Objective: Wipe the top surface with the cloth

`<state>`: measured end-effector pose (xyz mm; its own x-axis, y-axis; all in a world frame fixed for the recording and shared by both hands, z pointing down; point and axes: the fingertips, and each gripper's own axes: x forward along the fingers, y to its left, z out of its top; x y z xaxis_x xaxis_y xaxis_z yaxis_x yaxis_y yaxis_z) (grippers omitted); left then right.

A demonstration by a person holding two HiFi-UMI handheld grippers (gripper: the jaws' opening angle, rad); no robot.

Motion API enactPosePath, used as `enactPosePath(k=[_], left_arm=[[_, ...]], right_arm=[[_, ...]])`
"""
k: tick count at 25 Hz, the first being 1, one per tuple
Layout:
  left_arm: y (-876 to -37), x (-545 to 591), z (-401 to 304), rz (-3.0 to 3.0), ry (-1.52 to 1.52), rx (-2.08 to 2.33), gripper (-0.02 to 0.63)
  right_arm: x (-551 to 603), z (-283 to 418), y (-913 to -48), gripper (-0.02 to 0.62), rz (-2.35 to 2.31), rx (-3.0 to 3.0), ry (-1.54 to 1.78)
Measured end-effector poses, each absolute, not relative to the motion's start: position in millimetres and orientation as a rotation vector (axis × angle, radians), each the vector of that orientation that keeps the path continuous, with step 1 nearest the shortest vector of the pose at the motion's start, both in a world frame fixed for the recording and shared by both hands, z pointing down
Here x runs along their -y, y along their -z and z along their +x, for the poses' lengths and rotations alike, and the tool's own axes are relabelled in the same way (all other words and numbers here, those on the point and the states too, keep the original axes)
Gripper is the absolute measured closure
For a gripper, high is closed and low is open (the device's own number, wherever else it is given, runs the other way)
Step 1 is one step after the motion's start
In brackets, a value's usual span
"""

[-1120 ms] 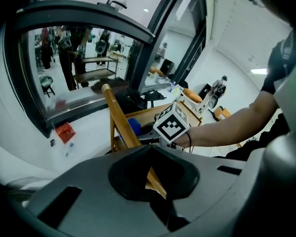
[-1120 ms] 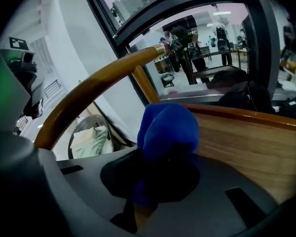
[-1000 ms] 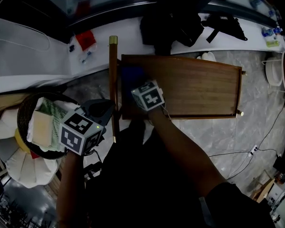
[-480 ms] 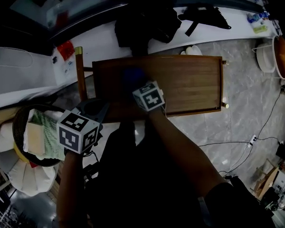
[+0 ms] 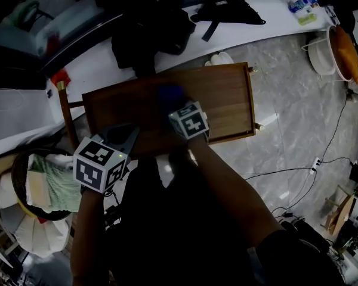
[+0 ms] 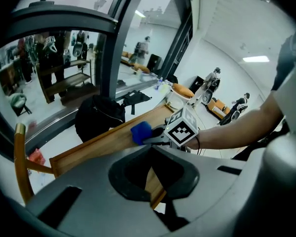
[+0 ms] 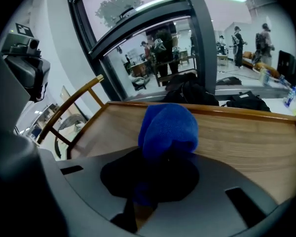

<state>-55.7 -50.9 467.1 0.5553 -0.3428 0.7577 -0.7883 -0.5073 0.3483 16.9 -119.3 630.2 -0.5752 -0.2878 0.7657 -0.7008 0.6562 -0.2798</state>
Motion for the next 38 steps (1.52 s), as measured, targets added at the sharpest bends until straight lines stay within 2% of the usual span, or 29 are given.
enactPosePath(k=[15,23,33,38], left_arm=[[-468.0,80.5,38.7,2.158,-0.843,0.817,0.598],[-462.9,82.5,50.6,2.183,-0.863,0.795,0.597],[-452.2,66.4,9.5,2.166,-0.84,0.862,0.598],[-450.6,48.4,-45.8,2.121,-0.835,0.925,0.598]], right_arm=[[174.1,194.3,-623.1,0.534,1.05,2.063,-0.722],[186.7,266.7,-616.7,0.534,1.17,1.927,-0.676],[186.6,295.2,-613.4,0.534,1.22,1.776,-0.645],[177.5,219.8,-576.5,0.534,1.151,1.93,-0.553]])
